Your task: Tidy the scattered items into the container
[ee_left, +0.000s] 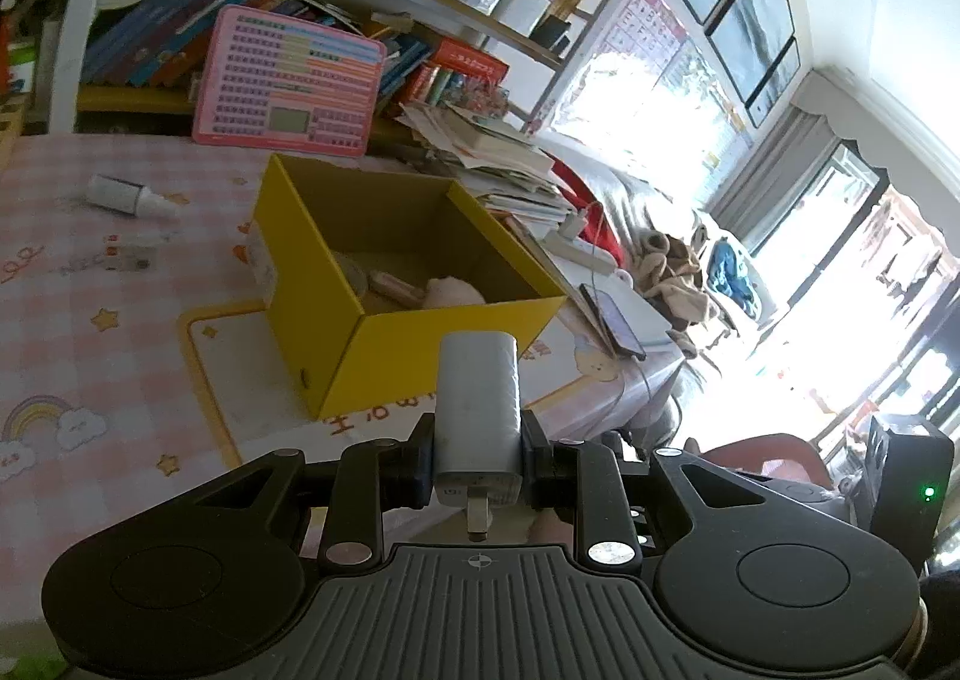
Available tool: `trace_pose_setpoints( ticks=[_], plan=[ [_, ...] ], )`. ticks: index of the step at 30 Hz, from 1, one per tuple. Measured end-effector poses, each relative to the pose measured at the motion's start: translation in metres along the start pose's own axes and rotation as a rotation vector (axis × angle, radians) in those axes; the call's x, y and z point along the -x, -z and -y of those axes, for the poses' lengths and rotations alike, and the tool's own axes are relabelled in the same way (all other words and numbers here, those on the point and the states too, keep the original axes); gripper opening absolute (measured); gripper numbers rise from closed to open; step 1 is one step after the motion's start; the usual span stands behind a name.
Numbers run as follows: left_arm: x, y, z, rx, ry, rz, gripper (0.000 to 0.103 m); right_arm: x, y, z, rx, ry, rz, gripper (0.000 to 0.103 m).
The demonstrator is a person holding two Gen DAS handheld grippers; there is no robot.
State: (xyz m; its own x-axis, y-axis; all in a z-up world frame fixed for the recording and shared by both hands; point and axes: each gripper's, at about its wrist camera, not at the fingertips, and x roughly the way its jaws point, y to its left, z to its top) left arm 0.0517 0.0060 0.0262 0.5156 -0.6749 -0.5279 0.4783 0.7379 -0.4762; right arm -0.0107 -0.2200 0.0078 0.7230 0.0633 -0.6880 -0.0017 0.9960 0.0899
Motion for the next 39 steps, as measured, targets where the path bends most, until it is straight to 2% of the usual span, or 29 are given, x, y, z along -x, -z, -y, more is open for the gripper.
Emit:
trace_pose_setpoints(
  ticks=[13,22,30,34,39],
  plan=[
    [-0.041,-0.026,0.008,-0.036,0.014,-0.002,0.025,-0.019,-0.021,0.029,-0.006,0.014,0.003,0.059],
    [-0.076,-0.056,0.008,-0.057,0.005,0.016,0.025,-0.038,-0.06,0.053,0.002,0.011,0.053,0.059],
    [-0.108,-0.085,0.007,-0.082,-0.069,0.05,0.025,-0.068,-0.111,0.065,0.083,-0.045,0.093,0.059],
    [-0.132,-0.089,0.005,-0.119,-0.138,0.015,0.025,-0.088,-0.14,0.068,0.14,-0.08,0.114,0.059],
    [-0.159,-0.087,-0.001,-0.126,-0.185,-0.052,0.025,-0.121,-0.171,0.066,0.2,-0.139,0.098,0.059]
  ],
)
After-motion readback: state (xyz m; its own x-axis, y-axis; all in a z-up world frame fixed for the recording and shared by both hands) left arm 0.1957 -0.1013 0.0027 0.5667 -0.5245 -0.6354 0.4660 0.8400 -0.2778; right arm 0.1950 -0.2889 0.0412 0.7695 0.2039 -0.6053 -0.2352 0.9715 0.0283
